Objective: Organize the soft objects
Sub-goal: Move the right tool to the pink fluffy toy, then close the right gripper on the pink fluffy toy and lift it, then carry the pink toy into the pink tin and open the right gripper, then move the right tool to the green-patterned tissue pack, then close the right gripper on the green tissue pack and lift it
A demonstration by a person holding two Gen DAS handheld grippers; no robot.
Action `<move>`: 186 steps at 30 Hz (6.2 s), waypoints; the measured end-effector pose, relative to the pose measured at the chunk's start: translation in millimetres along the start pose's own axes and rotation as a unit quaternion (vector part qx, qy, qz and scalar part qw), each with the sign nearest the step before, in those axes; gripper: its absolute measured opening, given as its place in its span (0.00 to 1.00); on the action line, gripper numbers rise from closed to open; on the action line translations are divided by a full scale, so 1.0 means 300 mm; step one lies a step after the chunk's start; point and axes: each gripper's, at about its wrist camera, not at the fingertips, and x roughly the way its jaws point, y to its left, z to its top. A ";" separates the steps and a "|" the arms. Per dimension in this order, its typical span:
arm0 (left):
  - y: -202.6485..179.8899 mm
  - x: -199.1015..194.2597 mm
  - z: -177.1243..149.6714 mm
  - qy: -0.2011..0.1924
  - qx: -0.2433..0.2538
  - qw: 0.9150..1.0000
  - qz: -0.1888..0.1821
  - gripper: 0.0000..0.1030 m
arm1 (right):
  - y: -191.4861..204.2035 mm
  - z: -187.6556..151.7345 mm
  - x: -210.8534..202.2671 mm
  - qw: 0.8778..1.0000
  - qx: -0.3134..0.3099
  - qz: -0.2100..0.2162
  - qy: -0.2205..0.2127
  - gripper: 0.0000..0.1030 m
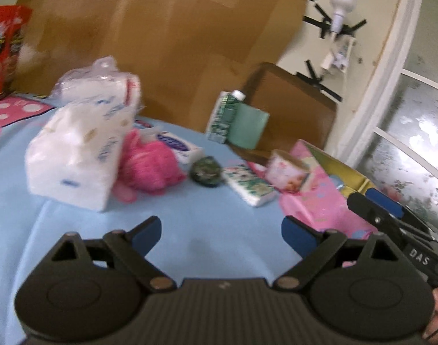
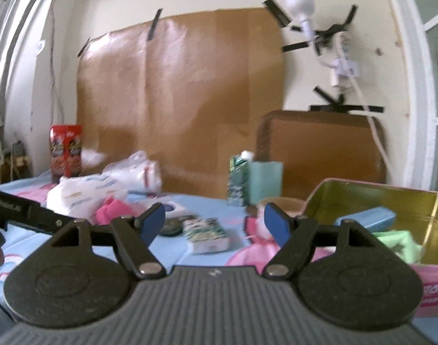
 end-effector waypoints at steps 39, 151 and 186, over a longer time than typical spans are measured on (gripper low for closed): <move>0.246 -0.084 -0.031 -0.110 -0.146 0.983 0.033 0.89 | 0.265 0.028 0.623 0.960 0.004 0.211 0.182 0.75; -0.237 0.080 0.065 -0.061 0.097 0.993 -0.007 0.97 | -0.112 0.072 -0.021 0.997 -0.027 -0.065 -0.033 0.76; 0.029 0.109 0.012 -0.025 -0.013 1.000 -0.004 0.97 | 0.032 -0.036 0.549 0.974 0.006 -0.003 0.225 0.57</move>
